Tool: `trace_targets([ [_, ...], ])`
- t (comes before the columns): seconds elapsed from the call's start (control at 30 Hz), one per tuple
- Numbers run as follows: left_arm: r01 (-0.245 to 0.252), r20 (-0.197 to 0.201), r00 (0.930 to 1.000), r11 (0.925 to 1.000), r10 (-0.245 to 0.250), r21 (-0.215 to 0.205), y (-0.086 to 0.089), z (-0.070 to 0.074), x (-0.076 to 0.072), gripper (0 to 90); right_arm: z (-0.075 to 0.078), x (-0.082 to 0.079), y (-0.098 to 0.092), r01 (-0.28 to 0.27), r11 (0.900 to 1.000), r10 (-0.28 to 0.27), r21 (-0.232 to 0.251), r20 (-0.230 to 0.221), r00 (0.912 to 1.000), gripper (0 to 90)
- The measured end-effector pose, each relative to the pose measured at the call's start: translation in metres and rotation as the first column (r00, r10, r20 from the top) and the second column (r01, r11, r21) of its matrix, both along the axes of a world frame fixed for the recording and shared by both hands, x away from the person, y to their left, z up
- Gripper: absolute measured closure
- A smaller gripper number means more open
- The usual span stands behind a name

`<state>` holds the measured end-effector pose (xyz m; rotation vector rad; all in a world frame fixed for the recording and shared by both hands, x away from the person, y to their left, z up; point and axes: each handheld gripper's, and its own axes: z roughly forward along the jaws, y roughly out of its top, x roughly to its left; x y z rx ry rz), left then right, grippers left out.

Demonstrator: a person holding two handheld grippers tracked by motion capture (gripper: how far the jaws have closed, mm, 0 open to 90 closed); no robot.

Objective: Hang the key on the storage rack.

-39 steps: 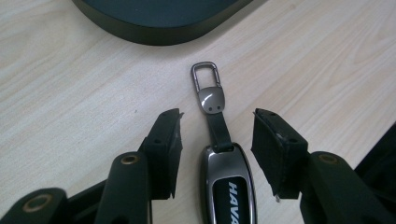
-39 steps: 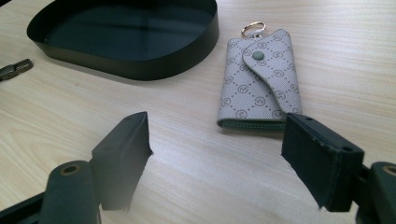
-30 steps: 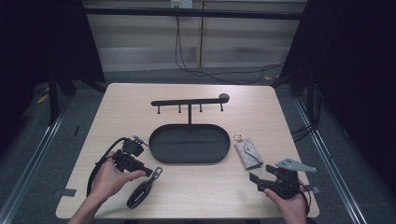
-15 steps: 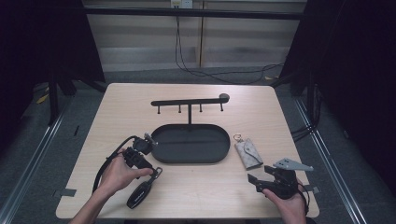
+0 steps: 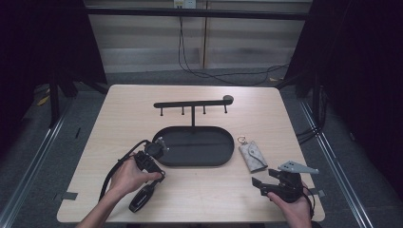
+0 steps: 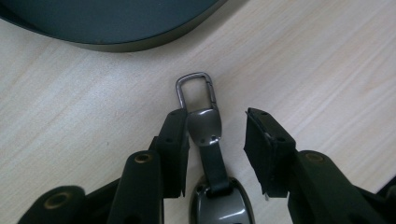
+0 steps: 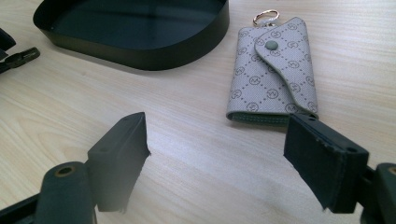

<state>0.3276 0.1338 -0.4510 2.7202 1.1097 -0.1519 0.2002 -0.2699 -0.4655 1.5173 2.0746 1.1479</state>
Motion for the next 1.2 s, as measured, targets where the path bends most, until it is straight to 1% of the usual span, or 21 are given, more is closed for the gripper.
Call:
trace_targets([
  [0.07,-0.004,-0.003,1.0000,0.9999,0.005,0.010,-0.001,-0.003,0.001,58.2,0.000,0.000,0.000,0.000,1.000,0.000,0.000,0.002,1.0000,21.7],
  [0.1,0.003,-0.004,1.0000,0.9999,-0.003,0.013,-0.001,-0.003,0.002,58.2,0.000,0.000,0.000,0.000,1.000,0.000,0.000,0.002,1.0000,21.7],
  [0.17,-0.001,0.005,1.0000,0.9999,0.001,0.017,-0.002,-0.005,0.003,57.2,0.000,0.000,0.000,-0.001,1.000,0.001,0.000,0.003,1.0000,21.7],
  [0.3,-0.001,-0.010,1.0000,0.9992,0.001,0.041,-0.004,-0.010,0.005,57.2,0.000,0.000,0.000,-0.003,1.000,0.003,0.000,0.002,1.0000,21.6],
  [0.37,0.003,-0.004,1.0000,0.9990,-0.003,0.045,-0.004,-0.011,0.005,57.9,0.000,0.000,0.000,-0.004,1.000,0.004,0.001,0.002,1.0000,21.4],
  [0.43,0.005,-0.012,0.9999,0.9991,-0.004,0.043,-0.006,-0.013,0.004,58.9,0.000,0.000,0.000,-0.005,1.000,0.005,0.002,0.002,1.0000,21.3],
  [0.47,0.017,-0.010,0.9998,0.9988,-0.016,0.047,-0.006,-0.013,0.005,58.9,0.000,0.000,0.000,-0.004,1.000,0.004,0.001,0.000,1.0000,21.3],
  [0.6,0.014,-0.005,0.9999,0.9985,-0.014,0.053,-0.006,-0.013,0.004,61.6,0.000,0.000,0.001,-0.007,1.000,0.007,-0.001,0.004,1.0000,21.3],
  [0.67,0.013,0.005,0.9999,0.9979,-0.013,0.064,-0.007,-0.013,0.003,62.0,-0.001,0.000,0.001,-0.007,1.000,0.007,0.000,0.002,1.0000,21.1],
  [0.8,0.021,0.028,0.9993,0.9941,-0.024,0.106,-0.014,-0.013,0.000,61.1,-0.001,0.000,0.001,-0.005,1.000,0.005,-0.008,0.000,1.0000,21.4],
  [0.87,0.013,0.046,0.9988,0.9917,-0.019,0.128,-0.017,-0.014,-0.003,62.1,-0.001,0.000,0.001,-0.005,1.000,0.005,-0.008,0.003,1.0000,21.5],
  [0.9,0.005,0.051,0.9986,0.9913,-0.011,0.132,-0.019,-0.014,-0.004,63.2,-0.001,0.000,0.001,-0.005,1.000,0.005,-0.008,0.002,1.0000,21.5],
  [0.93,0.005,0.046,0.9989,0.9905,-0.011,0.138,-0.019,-0.014,-0.003,63.2,-0.001,0.000,0.001,-0.004,1.000,0.004,-0.009,0.001,1.0000,21.5],
  [0.97,0.008,0.051,0.9986,0.9899,-0.016,0.142,-0.019,-0.013,-0.002,64.9,-0.001,0.000,0.001,-0.004,1.000,0.004,-0.011,0.000,1.0000,21.5],
  [1.0,-0.001,0.051,0.9987,0.9896,-0.006,0.144,-0.019,-0.013,-0.001,64.9,-0.001,0.000,0.001,-0.004,1.000,0.004,-0.011,0.000,1.0000,21.5],
  [1.03,0.000,0.042,0.9991,0.9900,-0.006,0.141,-0.020,-0.014,-0.001,65.7,-0.001,0.000,0.001,-0.005,1.000,0.005,-0.012,0.000,1.0000,21.5],
  [1.07,0.009,0.042,0.9990,0.9885,-0.015,0.151,-0.020,-0.013,0.001,66.6,-0.001,0.000,0.002,-0.005,1.000,0.005,-0.014,-0.001,1.0000,21.5],
  [1.13,-0.002,0.039,0.9992,0.9885,-0.004,0.151,-0.020,-0.013,0.001,69.4,-0.001,0.000,0.002,-0.005,1.000,0.005,-0.014,-0.002,1.0000,21.5],
  [1.2,-0.013,0.036,0.9993,0.9889,0.008,0.148,-0.019,-0.013,0.002,70.2,-0.001,0.000,0.002,-0.002,1.000,0.002,-0.015,-0.005,1.0000,21.9],
])
